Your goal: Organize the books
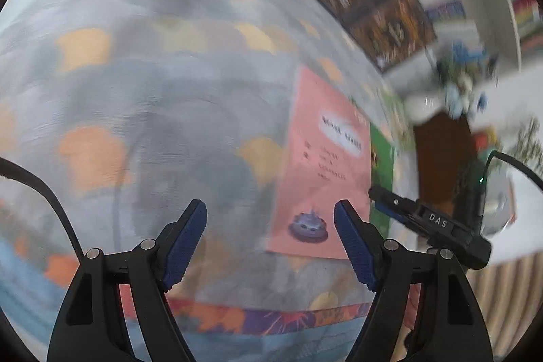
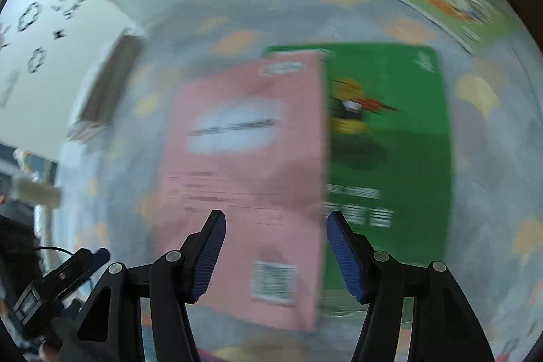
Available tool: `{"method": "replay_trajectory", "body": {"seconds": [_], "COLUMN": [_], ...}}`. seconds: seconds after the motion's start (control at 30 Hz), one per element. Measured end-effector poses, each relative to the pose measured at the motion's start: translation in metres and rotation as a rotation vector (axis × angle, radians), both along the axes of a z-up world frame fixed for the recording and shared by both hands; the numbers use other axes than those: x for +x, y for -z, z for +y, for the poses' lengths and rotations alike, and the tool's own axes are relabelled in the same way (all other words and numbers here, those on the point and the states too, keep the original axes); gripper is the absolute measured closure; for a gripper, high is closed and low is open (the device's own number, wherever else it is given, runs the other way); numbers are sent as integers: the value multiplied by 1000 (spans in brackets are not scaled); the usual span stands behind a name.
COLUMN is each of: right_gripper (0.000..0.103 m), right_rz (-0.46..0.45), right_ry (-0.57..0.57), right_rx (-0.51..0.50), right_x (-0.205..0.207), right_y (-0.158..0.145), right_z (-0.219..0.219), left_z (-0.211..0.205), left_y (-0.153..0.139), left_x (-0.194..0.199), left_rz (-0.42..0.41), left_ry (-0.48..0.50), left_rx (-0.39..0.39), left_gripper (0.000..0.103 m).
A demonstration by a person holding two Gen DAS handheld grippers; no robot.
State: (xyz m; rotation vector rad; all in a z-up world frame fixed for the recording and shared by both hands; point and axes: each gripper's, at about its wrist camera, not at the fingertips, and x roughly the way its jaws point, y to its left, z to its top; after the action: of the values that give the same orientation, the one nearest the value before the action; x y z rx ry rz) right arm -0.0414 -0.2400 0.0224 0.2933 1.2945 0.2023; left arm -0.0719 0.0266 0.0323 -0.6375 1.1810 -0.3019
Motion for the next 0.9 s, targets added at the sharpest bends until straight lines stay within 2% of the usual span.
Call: {"method": "replay_trajectory", "body": {"seconds": [0.13,0.27,0.4,0.47,0.5,0.53,0.57,0.6,0.7,0.77,0.87,0.9], "right_gripper": [39,35,35,38,41,42,42,42,42,41,42,46], "right_rz": [-38,-28,3,-25,-40,-33,-20,-25,-138,-203,-125,-94], "right_ry": [-30,-73,-69,-62,-72,-99,-108,-121,-229,-228,-103,-54], "right_rx": [-25,42,94,166,212,334,410,435,291,196,71,50], "right_x": [-10,-11,-10,-9,-7,-6,-5,-4,-8,-10,6,10], "right_y": [6,7,3,-14,-22,-30,-37,-47,-79,-87,-57,-43], "right_z": [7,19,23,20,19,23,30,42,82,87,65,53], "left_z": [-34,-39,-36,-33,-32,-30,-30,-29,-13,6,32,34], "left_y": [11,17,15,14,14,15,15,15,1,-5,-11,-13], "left_x": [16,17,18,17,16,14,14,13,2,-1,7,11], "left_rz": [28,51,51,48,47,55,62,68,28,19,15,10], "left_ry": [103,115,134,135,136,133,129,126,105,75,72,76], "left_rx": [29,19,45,46,21,-25,-43,-51,21,24,15,15], "left_gripper": [28,27,26,26,26,26,26,26,26,26,26,26]}}
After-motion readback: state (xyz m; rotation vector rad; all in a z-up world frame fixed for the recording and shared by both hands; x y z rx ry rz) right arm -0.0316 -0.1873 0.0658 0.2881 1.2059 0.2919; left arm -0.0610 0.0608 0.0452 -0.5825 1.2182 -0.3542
